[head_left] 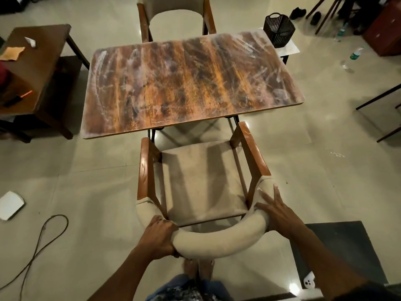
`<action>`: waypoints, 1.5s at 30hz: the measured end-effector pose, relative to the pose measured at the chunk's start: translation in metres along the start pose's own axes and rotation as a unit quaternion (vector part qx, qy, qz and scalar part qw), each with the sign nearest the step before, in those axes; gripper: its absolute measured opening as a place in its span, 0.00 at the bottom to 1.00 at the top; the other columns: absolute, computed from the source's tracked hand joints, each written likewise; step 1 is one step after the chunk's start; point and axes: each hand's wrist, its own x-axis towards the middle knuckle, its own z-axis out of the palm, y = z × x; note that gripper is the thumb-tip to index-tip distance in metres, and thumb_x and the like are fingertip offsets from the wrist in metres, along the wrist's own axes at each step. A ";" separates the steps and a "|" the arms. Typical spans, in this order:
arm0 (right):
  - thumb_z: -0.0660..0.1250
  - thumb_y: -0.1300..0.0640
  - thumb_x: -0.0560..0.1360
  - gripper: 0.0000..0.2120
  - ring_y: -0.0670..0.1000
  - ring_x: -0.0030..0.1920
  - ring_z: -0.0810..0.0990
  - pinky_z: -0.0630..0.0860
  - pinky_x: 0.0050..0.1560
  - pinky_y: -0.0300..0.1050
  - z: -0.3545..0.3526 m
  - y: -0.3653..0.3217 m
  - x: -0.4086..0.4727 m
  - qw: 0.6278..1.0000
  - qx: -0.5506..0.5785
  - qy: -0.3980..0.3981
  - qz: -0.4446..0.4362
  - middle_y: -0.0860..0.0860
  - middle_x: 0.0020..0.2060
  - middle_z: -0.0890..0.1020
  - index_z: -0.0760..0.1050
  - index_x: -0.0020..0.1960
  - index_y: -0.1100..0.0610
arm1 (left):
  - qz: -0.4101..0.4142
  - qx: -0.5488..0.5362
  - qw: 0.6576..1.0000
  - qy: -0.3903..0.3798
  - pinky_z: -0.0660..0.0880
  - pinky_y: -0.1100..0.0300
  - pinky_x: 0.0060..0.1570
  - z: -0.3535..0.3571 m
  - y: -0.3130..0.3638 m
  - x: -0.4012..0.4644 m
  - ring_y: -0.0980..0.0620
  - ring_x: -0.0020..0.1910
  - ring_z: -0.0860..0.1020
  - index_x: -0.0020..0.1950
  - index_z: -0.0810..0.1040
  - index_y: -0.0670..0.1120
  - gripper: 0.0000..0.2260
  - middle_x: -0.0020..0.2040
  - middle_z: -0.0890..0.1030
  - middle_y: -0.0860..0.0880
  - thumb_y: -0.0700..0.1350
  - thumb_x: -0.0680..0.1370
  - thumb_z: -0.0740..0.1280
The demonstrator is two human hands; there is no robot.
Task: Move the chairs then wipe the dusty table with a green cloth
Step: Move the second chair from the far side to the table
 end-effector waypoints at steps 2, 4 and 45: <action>0.81 0.41 0.69 0.41 0.64 0.84 0.36 0.65 0.77 0.64 -0.004 -0.002 0.004 0.999 -0.035 -0.009 -0.001 0.52 0.86 0.47 0.67 0.78 0.40 | -0.005 -0.008 1.000 0.006 0.65 0.55 0.75 -0.001 0.000 0.002 0.53 0.71 0.70 0.71 0.77 0.58 0.36 0.70 0.78 0.56 0.71 0.66 0.77; 0.82 0.41 0.69 0.43 0.65 0.84 0.37 0.65 0.77 0.66 -0.005 -0.005 0.003 0.999 -0.045 -0.008 0.006 0.52 0.86 0.45 0.66 0.79 0.41 | -0.009 -0.016 1.000 0.025 0.58 0.55 0.80 0.000 0.002 -0.001 0.52 0.75 0.70 0.72 0.77 0.56 0.37 0.73 0.77 0.54 0.69 0.66 0.78; 0.73 0.54 0.81 0.44 0.64 0.85 0.40 0.66 0.78 0.59 0.004 -0.061 -0.044 0.987 0.062 -0.010 0.146 0.60 0.83 0.32 0.48 0.86 0.47 | -0.248 -0.035 0.959 0.130 0.29 0.39 0.77 0.069 0.163 0.012 0.38 0.84 0.32 0.87 0.45 0.55 0.51 0.86 0.35 0.41 0.53 0.74 0.75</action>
